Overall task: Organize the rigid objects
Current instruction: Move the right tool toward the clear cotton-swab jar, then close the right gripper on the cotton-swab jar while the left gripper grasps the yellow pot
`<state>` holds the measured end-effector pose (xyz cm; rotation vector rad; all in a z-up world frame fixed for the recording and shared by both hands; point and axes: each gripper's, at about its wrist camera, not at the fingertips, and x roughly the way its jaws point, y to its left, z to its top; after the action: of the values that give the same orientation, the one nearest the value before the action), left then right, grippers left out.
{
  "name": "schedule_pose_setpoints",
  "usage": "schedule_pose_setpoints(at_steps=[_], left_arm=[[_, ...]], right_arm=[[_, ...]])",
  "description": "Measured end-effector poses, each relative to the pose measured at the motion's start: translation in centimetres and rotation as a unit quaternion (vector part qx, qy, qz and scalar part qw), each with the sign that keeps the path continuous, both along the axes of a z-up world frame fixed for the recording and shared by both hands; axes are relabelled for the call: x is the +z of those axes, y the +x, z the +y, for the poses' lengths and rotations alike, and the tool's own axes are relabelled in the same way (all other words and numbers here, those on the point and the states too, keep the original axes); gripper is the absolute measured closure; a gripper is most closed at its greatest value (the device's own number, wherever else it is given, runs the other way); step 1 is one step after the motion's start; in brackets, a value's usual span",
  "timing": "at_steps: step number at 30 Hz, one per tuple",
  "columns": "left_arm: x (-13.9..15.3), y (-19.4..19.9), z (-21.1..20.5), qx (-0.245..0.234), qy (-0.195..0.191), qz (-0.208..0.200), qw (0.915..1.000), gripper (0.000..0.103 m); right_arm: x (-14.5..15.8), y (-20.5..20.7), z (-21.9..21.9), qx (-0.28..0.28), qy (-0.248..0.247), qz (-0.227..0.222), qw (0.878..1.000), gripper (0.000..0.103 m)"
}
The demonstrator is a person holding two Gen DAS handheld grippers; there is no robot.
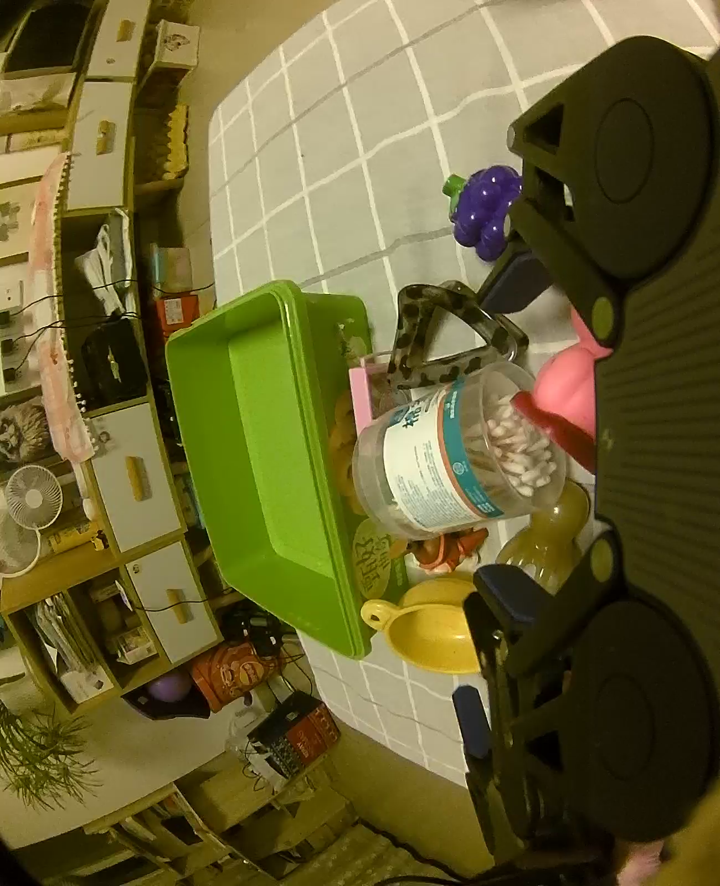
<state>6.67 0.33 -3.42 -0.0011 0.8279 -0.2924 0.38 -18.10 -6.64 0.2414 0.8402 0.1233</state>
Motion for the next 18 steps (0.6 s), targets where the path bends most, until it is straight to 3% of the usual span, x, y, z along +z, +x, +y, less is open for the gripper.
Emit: schedule_pose_setpoints(at_steps=[7, 12, 18], left_arm=[[0.00, 0.52, -0.43, -0.002, -0.002, 0.005, 1.0000, 0.022], [-0.03, 0.64, -0.52, 0.005, 0.002, 0.004, 1.0000, 0.023], [-0.36, 1.04, -0.55, 0.004, 0.007, 0.014, 0.9999, 0.019]], right_arm=[[-0.07, 0.12, -0.20, -0.005, 0.002, 0.005, 1.000, 0.048], [-0.23, 0.32, -0.24, -0.005, 0.007, 0.009, 1.000, 0.063], [-0.30, 0.21, 0.00, 0.000, 0.007, 0.011, 1.000, 0.069]])
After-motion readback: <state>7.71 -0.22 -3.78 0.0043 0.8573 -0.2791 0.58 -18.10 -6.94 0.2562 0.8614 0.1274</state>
